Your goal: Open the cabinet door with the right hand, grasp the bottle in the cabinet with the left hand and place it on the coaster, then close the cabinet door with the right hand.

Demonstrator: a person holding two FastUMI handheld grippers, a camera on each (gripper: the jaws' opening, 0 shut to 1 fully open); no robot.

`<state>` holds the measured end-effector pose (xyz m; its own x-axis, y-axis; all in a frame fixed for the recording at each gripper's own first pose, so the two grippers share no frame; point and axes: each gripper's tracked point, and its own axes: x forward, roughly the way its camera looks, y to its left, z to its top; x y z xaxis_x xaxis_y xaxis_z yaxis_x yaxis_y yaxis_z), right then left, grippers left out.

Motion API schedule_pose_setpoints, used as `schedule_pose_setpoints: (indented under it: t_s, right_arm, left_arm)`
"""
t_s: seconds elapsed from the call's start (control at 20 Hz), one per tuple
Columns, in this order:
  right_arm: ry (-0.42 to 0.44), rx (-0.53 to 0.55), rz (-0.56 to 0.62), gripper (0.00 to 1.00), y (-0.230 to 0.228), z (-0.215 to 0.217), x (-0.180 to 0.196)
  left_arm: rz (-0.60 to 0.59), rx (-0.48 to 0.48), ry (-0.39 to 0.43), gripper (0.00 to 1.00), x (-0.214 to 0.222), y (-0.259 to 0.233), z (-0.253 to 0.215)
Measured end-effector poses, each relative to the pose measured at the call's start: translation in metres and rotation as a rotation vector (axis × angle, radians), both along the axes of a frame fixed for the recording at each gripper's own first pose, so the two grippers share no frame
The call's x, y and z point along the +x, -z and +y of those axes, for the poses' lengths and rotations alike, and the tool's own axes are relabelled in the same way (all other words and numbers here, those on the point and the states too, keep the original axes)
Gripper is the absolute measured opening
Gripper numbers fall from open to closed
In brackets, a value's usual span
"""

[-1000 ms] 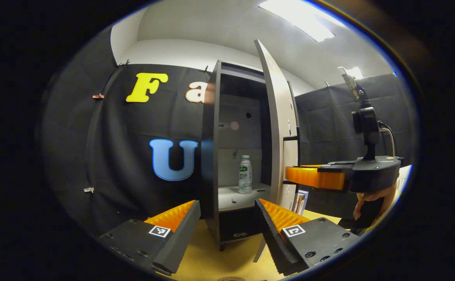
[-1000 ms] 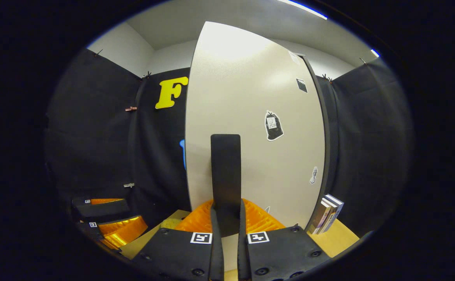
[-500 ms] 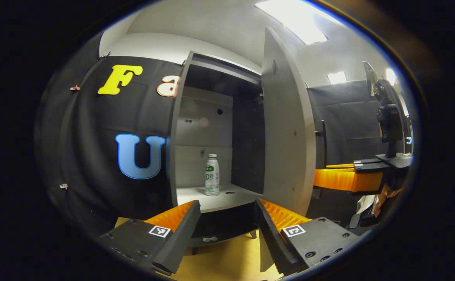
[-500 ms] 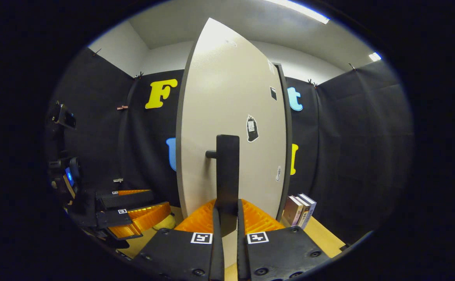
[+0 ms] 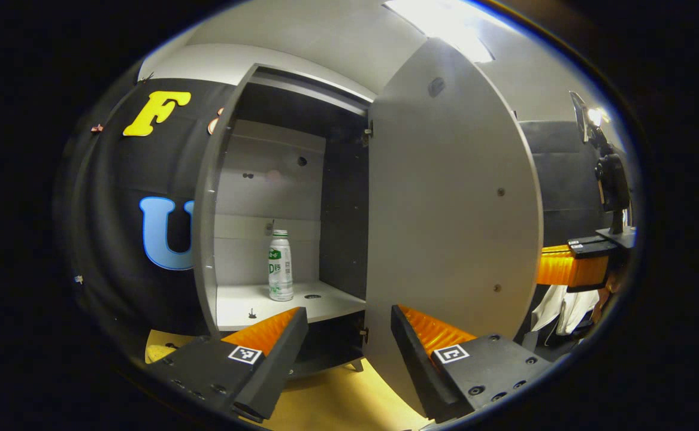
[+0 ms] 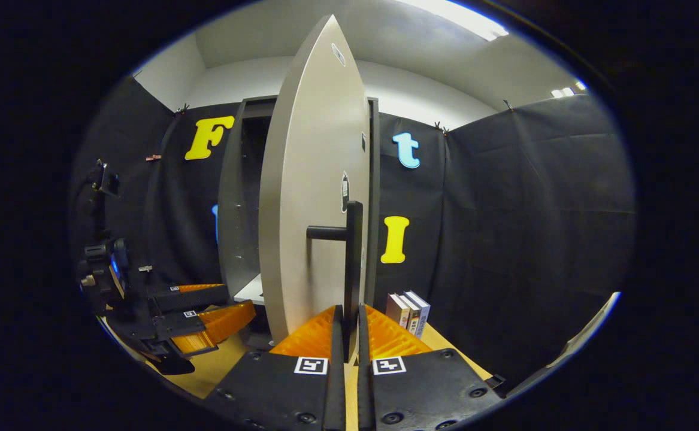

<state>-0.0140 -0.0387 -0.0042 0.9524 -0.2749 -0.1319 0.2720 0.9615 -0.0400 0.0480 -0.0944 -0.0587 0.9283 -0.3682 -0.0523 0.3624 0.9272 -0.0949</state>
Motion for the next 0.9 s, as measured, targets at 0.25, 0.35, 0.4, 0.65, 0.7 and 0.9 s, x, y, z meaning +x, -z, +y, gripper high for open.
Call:
schedule_pose_setpoints:
  t_s: [0.25, 0.35, 0.4, 0.65, 0.7, 0.9]
  right_arm:
    - [0.026, 0.063, -0.010, 0.09, -0.003, -0.052, -0.018]
    - [0.000, 0.087, -0.017, 0.10, -0.003, -0.059, -0.018]
    - [-0.018, 0.078, -0.017, 0.10, -0.004, -0.062, -0.018]
    - [-0.091, 0.093, -0.022, 0.11, -0.002, -0.091, -0.019]
    - [-0.102, 0.101, -0.022, 0.11, -0.002, -0.097, -0.019]
    - [-0.166, 0.098, -0.029, 0.11, -0.001, -0.103, -0.019]
  left_arm:
    - [-0.022, 0.035, -0.002, 0.89, 0.009, -0.002, -0.038]
    - [-0.027, 0.035, -0.006, 0.89, 0.012, -0.005, -0.051]
    - [-0.028, 0.034, -0.012, 0.89, 0.015, -0.007, -0.057]
    - [-0.035, 0.053, -0.078, 0.89, 0.029, -0.011, -0.065]
    - [-0.035, 0.061, -0.095, 0.89, 0.032, -0.011, -0.063]
    - [-0.026, 0.071, -0.153, 0.89, 0.042, -0.010, -0.056]
